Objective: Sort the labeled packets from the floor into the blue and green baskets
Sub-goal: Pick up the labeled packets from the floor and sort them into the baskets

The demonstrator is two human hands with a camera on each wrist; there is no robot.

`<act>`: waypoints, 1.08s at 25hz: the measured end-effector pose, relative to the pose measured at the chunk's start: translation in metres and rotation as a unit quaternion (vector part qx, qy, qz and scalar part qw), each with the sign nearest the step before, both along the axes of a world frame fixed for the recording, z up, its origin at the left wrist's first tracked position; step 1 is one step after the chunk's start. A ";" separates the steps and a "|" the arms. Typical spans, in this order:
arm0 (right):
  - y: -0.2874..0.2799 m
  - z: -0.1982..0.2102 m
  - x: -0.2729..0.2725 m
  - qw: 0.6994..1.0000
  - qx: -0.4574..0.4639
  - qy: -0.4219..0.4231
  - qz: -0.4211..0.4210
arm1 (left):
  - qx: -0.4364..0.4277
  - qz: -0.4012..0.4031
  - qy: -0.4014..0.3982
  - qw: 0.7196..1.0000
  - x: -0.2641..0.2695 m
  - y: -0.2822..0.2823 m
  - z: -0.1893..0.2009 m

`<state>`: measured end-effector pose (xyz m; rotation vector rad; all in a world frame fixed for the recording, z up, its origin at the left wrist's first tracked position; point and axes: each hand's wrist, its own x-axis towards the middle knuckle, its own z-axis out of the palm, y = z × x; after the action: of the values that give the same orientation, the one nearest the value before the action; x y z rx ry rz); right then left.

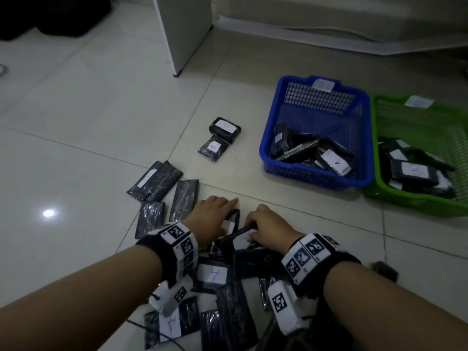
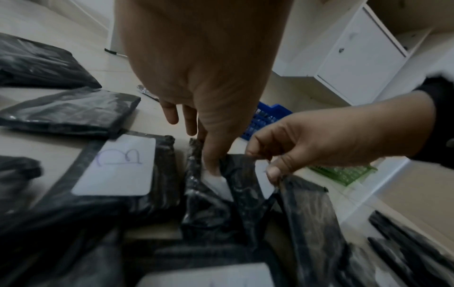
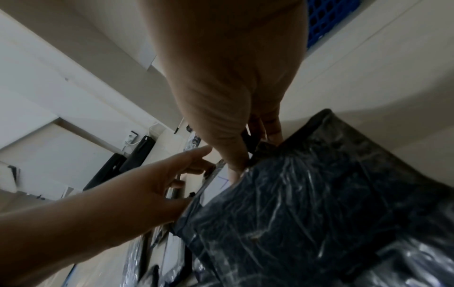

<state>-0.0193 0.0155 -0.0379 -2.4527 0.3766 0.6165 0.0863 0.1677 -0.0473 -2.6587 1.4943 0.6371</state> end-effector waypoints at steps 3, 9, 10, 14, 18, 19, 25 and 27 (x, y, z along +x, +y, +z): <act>-0.016 0.004 -0.010 0.997 0.057 -0.031 -0.052 | 0.008 0.001 0.036 0.999 0.019 -0.009 0.003; -0.061 0.034 -0.019 0.935 0.236 -0.090 -0.248 | -0.135 0.273 0.361 0.881 0.047 -0.017 0.041; -0.071 0.046 -0.018 0.916 0.270 -0.087 -0.282 | -0.163 0.310 0.412 0.841 0.046 -0.022 0.053; -0.116 0.107 -0.027 0.864 0.327 -0.096 -0.371 | -0.228 0.351 0.487 0.767 0.031 -0.061 0.106; -0.167 0.152 -0.071 0.823 0.373 -0.094 -0.418 | -0.241 0.298 0.532 0.755 -0.002 -0.131 0.152; -0.177 0.156 -0.083 0.813 0.383 -0.100 -0.428 | -0.238 0.284 0.538 0.757 -0.013 -0.148 0.160; -0.239 0.129 -0.159 0.708 0.397 -0.198 -0.550 | -0.239 0.268 0.530 0.768 -0.085 -0.253 0.134; -0.264 0.119 -0.173 0.685 0.368 -0.215 -0.591 | -0.285 0.329 0.516 0.738 -0.102 -0.277 0.111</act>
<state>-0.1926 -0.2483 0.0813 -1.0887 1.0952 -0.3516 -0.0156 -0.1093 0.0640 -3.5274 0.7122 2.3585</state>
